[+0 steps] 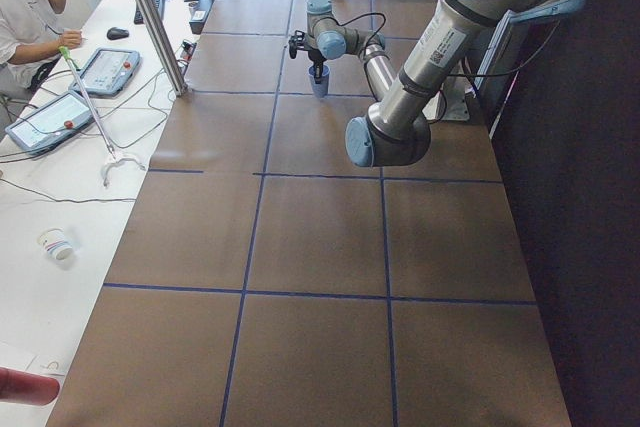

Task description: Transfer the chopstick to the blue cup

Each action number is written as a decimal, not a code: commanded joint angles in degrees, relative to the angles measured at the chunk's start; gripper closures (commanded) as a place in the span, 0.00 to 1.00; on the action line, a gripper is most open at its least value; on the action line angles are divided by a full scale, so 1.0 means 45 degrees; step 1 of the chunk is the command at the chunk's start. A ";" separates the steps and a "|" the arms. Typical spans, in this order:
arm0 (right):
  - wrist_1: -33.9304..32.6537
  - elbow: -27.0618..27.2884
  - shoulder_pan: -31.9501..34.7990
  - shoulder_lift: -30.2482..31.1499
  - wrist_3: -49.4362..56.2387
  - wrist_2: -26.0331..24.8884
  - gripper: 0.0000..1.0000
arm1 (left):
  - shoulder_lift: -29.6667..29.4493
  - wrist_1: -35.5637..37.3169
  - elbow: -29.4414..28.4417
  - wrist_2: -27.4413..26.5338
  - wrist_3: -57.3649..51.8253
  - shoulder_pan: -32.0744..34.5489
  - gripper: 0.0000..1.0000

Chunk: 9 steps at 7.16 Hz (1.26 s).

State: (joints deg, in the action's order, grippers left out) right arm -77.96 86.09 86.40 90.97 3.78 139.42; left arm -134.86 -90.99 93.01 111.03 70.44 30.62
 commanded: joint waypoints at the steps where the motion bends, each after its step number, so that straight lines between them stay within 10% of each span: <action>1: 0.0019 0.0028 0.0000 0.0000 0.0135 -0.0006 0.00 | 0.0086 -0.0015 -0.0004 -0.0045 -0.0008 -0.0047 0.48; 3: 0.0117 0.0048 0.0019 0.0019 0.0215 -0.0103 0.00 | 0.0106 -0.0539 0.0209 -0.0064 0.0050 0.0050 0.00; 9: 0.0156 0.1493 0.3046 0.2734 -0.1783 -0.1685 0.02 | 0.1199 -0.0503 0.1968 -0.0026 0.0032 0.1357 0.00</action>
State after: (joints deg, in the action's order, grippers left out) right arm -77.39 92.55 98.82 101.87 1.19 132.53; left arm -130.47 -93.20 101.05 110.90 70.71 35.58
